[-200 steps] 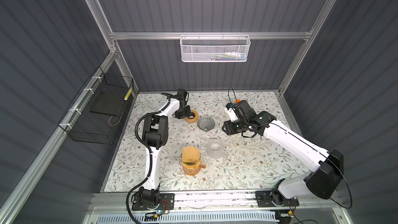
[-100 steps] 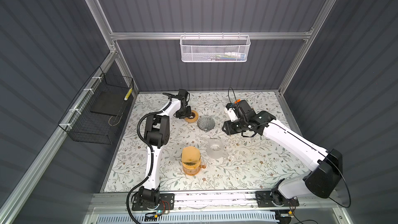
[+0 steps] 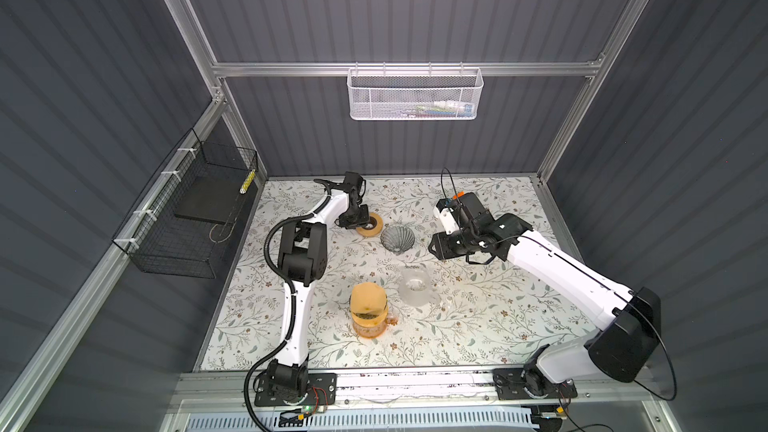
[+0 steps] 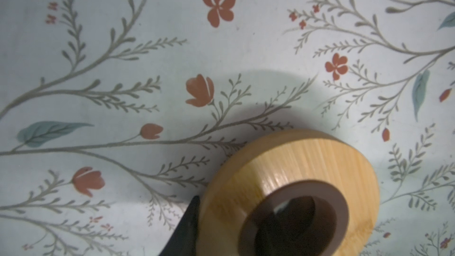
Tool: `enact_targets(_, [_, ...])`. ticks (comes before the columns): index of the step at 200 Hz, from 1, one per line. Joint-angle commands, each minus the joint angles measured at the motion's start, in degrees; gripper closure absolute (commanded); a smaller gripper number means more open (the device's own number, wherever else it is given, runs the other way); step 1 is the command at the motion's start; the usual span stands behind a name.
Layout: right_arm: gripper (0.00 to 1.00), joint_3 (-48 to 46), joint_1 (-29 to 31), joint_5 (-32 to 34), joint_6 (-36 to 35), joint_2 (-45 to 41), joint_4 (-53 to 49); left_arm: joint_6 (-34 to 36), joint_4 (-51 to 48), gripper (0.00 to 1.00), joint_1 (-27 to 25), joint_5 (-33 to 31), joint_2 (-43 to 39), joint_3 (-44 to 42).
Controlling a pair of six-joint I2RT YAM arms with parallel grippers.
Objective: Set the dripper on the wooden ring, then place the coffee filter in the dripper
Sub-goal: 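Carry the wooden ring with the left gripper over the frosted white cup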
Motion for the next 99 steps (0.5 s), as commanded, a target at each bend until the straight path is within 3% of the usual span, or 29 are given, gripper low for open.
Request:
enact_targets(1, [0.56, 0.5, -0.2, -0.6, 0.4, -1.1, 0.7, 0.5, -0.6, 0.90, -0.3, 1.6, -6.9, -2.1])
enact_targets(99, [0.56, -3.9, -0.2, -0.5, 1.4, -8.4, 2.3, -1.2, -1.7, 0.91, -0.9, 4.2, -26.3, -11.9])
